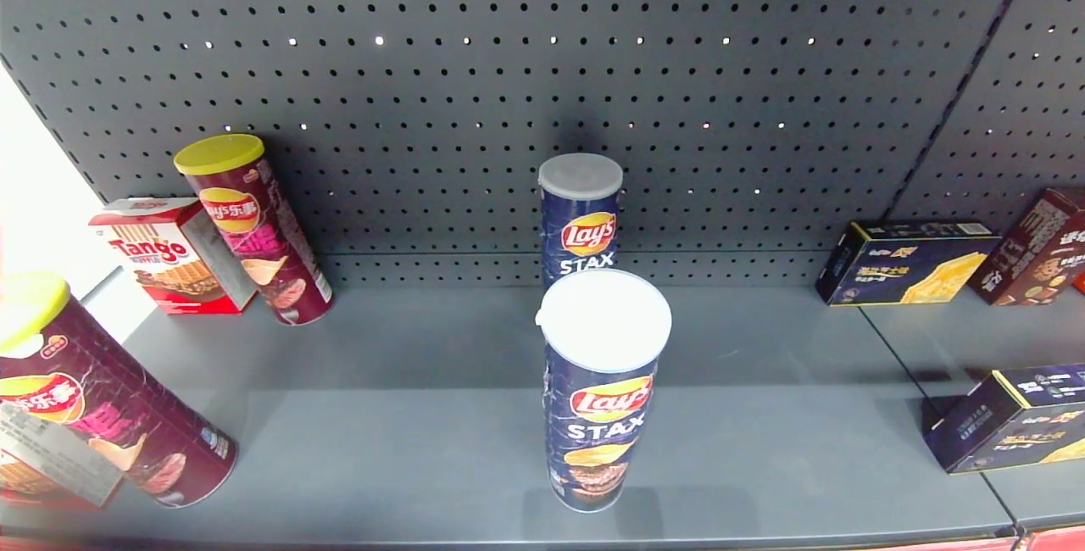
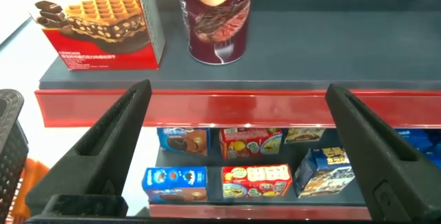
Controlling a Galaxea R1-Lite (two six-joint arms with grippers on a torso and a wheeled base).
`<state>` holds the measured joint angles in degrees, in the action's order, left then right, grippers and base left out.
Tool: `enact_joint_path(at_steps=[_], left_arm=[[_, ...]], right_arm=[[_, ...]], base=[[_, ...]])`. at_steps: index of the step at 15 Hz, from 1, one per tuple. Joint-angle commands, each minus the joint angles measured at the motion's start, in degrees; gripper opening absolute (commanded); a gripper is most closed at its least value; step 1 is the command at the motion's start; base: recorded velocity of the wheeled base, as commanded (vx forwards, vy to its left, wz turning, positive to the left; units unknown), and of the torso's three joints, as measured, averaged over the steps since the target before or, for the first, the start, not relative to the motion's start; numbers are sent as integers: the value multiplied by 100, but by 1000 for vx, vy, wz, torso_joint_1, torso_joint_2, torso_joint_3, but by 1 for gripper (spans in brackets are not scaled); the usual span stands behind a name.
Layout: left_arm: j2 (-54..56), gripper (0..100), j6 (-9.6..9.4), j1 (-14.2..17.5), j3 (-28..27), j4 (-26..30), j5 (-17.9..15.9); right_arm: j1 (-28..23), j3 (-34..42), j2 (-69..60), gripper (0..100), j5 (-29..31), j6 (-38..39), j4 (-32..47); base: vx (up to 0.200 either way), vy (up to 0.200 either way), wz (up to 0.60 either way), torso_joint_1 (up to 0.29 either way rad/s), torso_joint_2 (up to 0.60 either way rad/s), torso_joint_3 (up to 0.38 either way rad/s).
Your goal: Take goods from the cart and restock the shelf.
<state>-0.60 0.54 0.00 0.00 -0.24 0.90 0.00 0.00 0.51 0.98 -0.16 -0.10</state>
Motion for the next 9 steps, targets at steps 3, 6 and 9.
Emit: enact_joint_path(at_steps=[3, 6, 9], left_arm=[[-2, 100, 8, 0, 0, -2, 6], [-2, 100, 8, 0, 0, -2, 6], [-2, 100, 8, 0, 0, -2, 6]], right_arm=[[0, 0, 10, 100, -1, -2, -8], [0, 0, 10, 100, -1, -2, 1], [0, 0, 10, 100, -1, -2, -8]], base=[[-133, 0, 0, 5, 2, 3], [0, 0, 0, 0, 0, 0], [0, 0, 0, 0, 0, 0]])
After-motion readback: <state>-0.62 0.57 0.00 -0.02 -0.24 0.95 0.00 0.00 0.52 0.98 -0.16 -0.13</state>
